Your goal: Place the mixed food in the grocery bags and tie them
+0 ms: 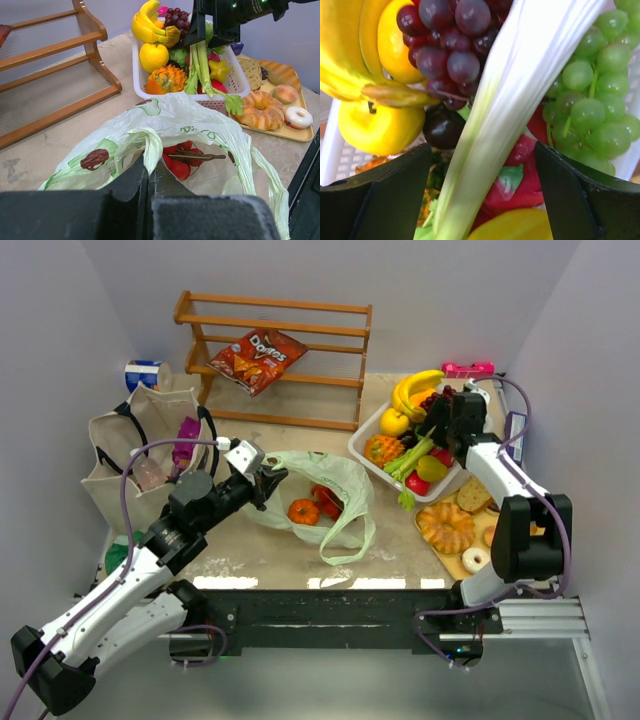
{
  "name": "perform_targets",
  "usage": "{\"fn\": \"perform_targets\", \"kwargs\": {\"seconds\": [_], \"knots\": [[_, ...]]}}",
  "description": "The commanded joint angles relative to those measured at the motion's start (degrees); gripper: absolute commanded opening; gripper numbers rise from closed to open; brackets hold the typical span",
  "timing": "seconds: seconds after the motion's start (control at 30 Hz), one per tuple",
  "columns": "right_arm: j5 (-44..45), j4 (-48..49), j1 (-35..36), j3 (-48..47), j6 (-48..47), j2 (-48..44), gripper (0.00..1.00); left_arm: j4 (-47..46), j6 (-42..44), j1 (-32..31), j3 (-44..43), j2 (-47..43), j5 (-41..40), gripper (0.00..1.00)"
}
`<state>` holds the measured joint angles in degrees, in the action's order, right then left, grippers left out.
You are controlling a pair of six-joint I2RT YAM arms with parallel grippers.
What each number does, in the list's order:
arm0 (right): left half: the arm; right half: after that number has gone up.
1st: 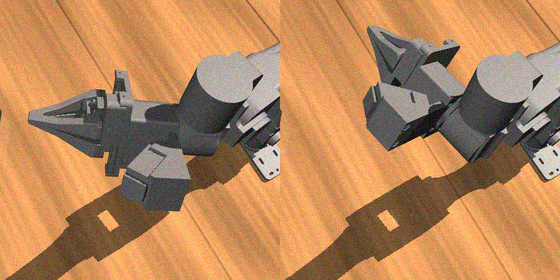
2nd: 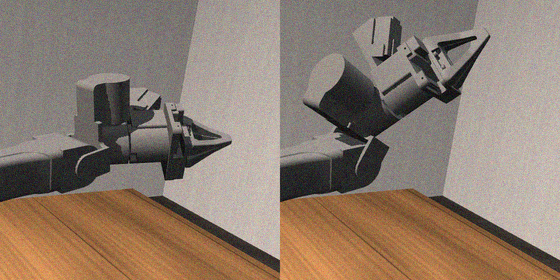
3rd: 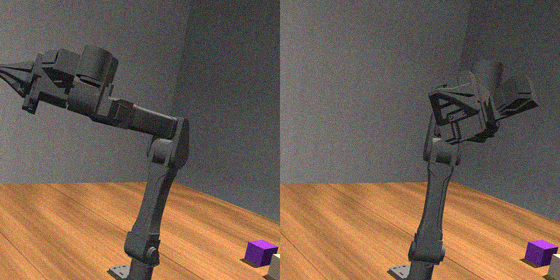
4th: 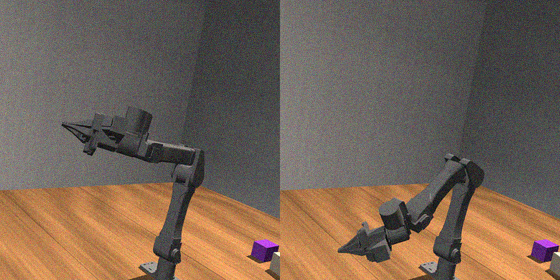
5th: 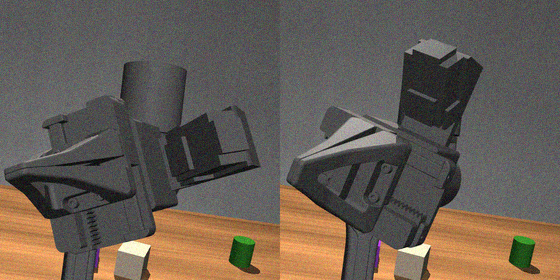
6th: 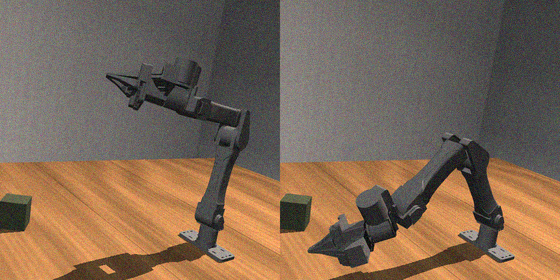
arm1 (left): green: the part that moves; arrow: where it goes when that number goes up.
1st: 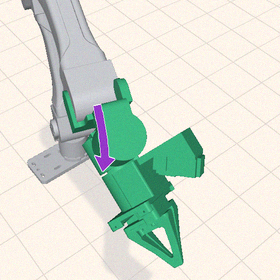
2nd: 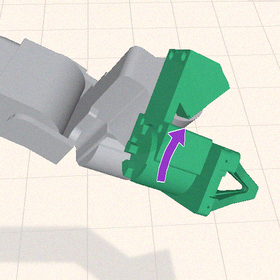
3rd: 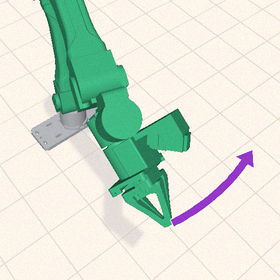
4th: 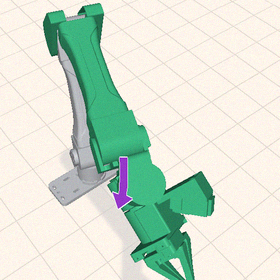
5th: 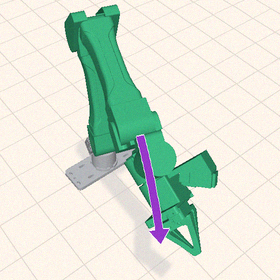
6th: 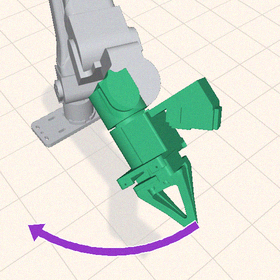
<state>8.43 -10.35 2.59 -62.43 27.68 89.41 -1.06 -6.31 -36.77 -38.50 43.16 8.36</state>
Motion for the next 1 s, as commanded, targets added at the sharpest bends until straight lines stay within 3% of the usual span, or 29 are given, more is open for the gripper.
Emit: {"fn": "perform_targets", "kwargs": {"seconds": [0.0, 0.17, 0.23, 0.43, 0.53, 0.73, 0.97], "knots": [[1.33, 5.51, -0.13, -3.66, 1.06, 1.82, 0.84, -1.4, 0.5, 0.21, -1.31, -0.27, 0.78, 0.0], [2.47, 5.6, -0.13, -4.89, 1.5, 5.51, 0.76, -1.49, 0.42, 0.3, -1.31, 0.08, 0.96, 0.0], [1.51, 5.52, -0.22, -5.06, 1.67, 5.78, 0.68, -1.49, 0.42, 0.21, -1.31, 0.26, 1.04, 0.0], [0.19, 7.53, -0.13, -2.34, 1.68, 1.57, 0.44, -1.49, 0.5, 0.21, -1.31, 0.44, 1.13, 0.0], [0.1, 7.45, -0.13, -1.47, 0.71, -1.86, 0.38, -1.49, 0.5, 0.21, -1.31, 0.44, 1.13, 0.0], [1.33, 6.31, -0.13, -1.02, -0.96, -7.13, 0.35, -1.49, 0.33, 0.3, -1.31, 0.35, 1.31, 0.0], [-1.13, 6.13, -0.13, -2.08, -1.14, -4.25, 0.35, -1.4, 0.33, 0.3, -1.4, 0.17, 1.4, 0.0]]}}
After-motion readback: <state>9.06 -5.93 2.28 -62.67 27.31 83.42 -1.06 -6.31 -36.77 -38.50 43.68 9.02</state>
